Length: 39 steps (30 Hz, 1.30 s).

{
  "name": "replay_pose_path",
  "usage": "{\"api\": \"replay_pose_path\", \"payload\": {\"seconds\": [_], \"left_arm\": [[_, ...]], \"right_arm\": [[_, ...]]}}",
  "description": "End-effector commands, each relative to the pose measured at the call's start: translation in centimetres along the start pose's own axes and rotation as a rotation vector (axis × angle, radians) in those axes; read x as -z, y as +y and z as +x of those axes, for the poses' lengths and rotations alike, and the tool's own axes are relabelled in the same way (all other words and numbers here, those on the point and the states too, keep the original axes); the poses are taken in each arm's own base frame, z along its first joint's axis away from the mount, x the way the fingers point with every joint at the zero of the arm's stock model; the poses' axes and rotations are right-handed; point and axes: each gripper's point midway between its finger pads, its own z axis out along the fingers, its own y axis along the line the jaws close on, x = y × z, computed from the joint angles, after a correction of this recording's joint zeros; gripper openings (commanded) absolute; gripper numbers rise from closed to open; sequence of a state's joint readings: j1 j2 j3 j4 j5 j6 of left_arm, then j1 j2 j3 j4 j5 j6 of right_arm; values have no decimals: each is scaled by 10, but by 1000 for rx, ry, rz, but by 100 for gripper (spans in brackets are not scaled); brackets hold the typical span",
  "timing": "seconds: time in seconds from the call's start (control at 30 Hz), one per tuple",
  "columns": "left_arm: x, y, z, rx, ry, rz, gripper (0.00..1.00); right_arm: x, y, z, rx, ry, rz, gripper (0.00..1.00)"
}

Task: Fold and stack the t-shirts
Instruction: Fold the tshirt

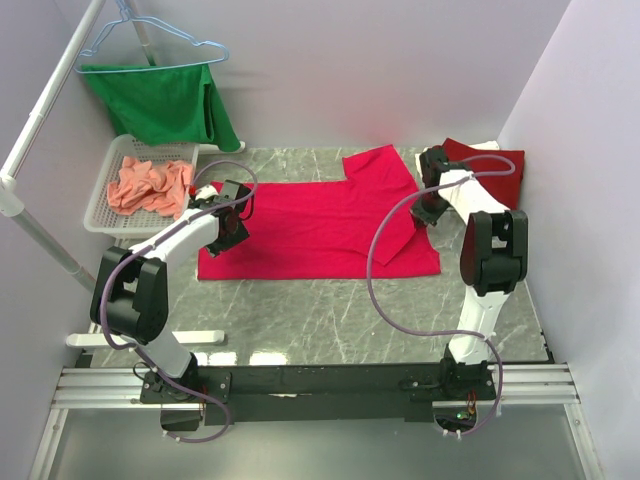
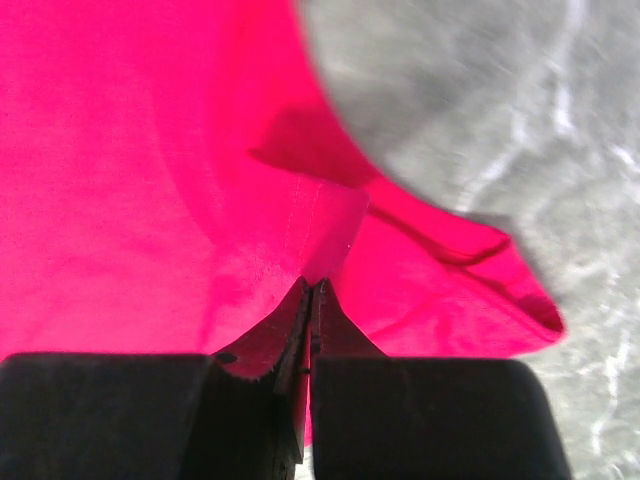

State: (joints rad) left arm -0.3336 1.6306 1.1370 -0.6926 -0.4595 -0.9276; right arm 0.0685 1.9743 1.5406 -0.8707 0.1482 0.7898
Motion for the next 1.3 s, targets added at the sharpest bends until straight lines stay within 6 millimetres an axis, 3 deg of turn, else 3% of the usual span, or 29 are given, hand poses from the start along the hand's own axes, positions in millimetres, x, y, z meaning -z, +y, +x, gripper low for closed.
{"api": "replay_pose_path", "payload": {"seconds": [0.0, 0.27, 0.4, 0.5, 0.7, 0.8, 0.97, 1.07, 1.27], "left_arm": [[6, -4, -8, -10, -20, 19, 64], [7, -4, -10, -18, -19, 14, 63], [8, -4, -11, -21, -21, 14, 63], [9, -4, -11, -16, -22, 17, 63], [7, -3, -5, -14, -11, 24, 63], [6, -2, -3, -11, -10, 28, 63], [6, -3, 2, -15, -3, 37, 63], [7, -3, 3, -16, -4, 40, 63], [8, 1, 6, -18, -4, 37, 64]], "right_arm": [[26, 35, -20, 12, -56, -120, 0], [16, 90, -27, 44, -6, -305, 0], [9, 106, -28, 76, -4, -365, 30], [20, 110, -36, 94, -59, -410, 36], [50, 88, -30, 107, -107, -415, 36], [48, 74, -7, 133, -60, -369, 36], [32, 58, 44, 213, 13, -293, 36], [23, 51, 63, 223, 46, -274, 35], [5, 42, 81, 231, 87, -239, 35]]}}
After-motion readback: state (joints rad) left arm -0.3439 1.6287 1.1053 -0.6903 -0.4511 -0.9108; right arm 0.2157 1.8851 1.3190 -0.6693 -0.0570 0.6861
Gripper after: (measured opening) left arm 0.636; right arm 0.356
